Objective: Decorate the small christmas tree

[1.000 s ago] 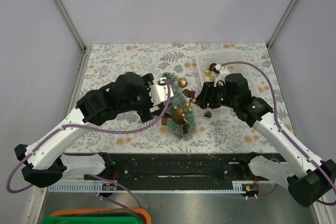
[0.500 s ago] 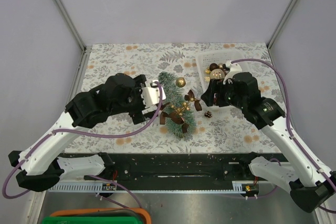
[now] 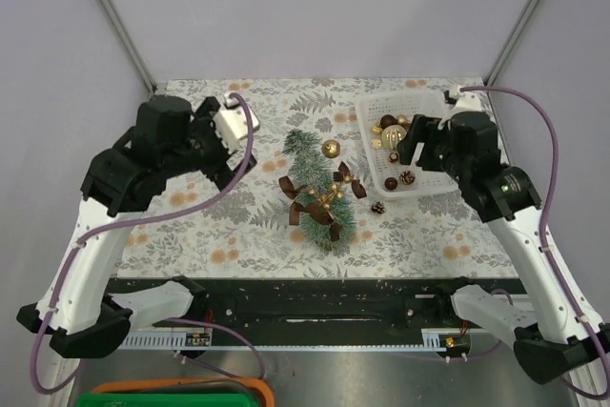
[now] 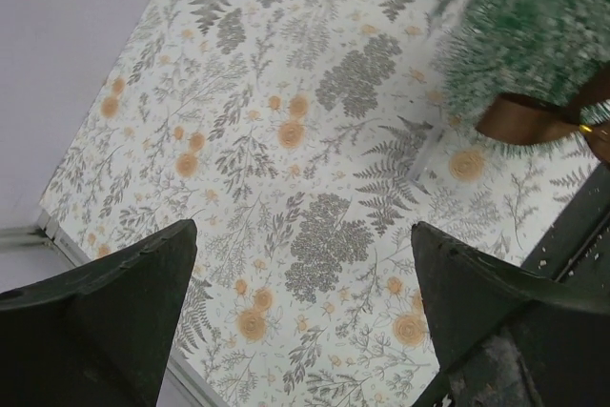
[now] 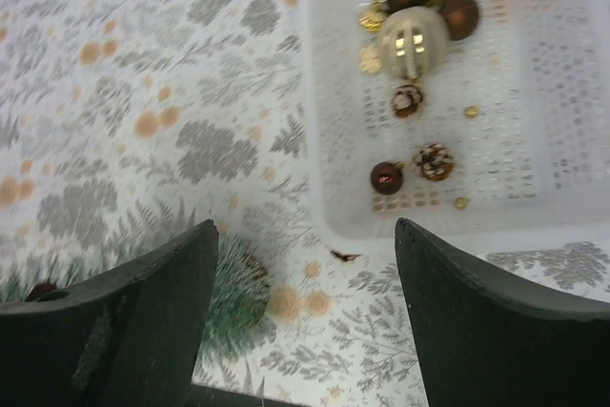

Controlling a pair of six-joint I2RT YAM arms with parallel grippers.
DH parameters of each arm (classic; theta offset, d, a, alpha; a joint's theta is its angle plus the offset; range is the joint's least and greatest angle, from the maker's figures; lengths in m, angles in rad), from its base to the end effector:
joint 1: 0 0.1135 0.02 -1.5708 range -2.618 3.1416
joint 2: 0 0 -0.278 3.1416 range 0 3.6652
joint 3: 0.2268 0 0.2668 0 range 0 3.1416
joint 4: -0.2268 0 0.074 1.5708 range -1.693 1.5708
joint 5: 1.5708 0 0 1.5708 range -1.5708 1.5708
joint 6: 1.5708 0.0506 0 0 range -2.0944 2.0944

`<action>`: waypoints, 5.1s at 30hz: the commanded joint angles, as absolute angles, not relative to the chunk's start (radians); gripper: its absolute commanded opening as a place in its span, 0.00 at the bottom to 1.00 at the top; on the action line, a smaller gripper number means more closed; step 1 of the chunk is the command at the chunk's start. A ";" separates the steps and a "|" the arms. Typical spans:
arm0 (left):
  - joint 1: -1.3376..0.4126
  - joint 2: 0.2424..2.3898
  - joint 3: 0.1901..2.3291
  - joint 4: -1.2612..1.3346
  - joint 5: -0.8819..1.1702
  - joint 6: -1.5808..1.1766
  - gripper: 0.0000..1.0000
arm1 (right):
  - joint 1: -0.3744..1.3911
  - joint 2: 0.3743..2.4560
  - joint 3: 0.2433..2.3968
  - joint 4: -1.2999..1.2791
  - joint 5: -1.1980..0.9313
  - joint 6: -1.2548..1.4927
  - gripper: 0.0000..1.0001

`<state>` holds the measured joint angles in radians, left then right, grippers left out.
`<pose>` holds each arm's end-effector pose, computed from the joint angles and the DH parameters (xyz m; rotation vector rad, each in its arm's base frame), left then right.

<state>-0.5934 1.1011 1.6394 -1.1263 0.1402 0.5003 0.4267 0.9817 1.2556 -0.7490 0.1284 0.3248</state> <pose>0.1535 -0.1120 0.4773 1.1914 1.8010 -0.2051 0.1939 0.0810 0.4159 -0.0242 2.0584 0.3376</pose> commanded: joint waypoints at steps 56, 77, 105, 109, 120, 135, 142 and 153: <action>-0.114 1.387 1.316 -0.643 0.776 0.186 0.99 | 0.124 1.867 1.236 -0.268 0.057 0.581 0.49; -0.123 1.333 1.289 -0.644 0.831 0.187 0.99 | 0.173 1.324 1.175 -0.480 -0.066 0.588 0.33; -0.173 1.338 1.299 -0.588 0.982 0.081 0.99 | 0.176 0.808 0.856 -0.782 -0.732 0.551 0.35; -0.179 1.354 1.292 -0.554 1.041 0.035 0.99 | 0.189 0.822 0.831 -0.749 -0.715 0.558 0.34; -0.221 1.374 1.292 -0.548 1.089 0.020 0.99 | 0.201 0.896 0.856 -0.626 -0.635 0.575 0.33; -0.252 1.402 1.327 -0.589 1.086 0.049 0.97 | 0.201 0.982 0.730 -0.281 -0.678 0.758 0.31; -0.261 1.401 1.325 -0.597 1.075 0.061 0.97 | 0.212 1.009 0.698 -0.192 -0.741 0.811 0.31; -0.264 1.396 1.319 -0.604 1.057 0.080 0.97 | 0.247 1.016 0.693 -0.213 -0.765 0.796 0.33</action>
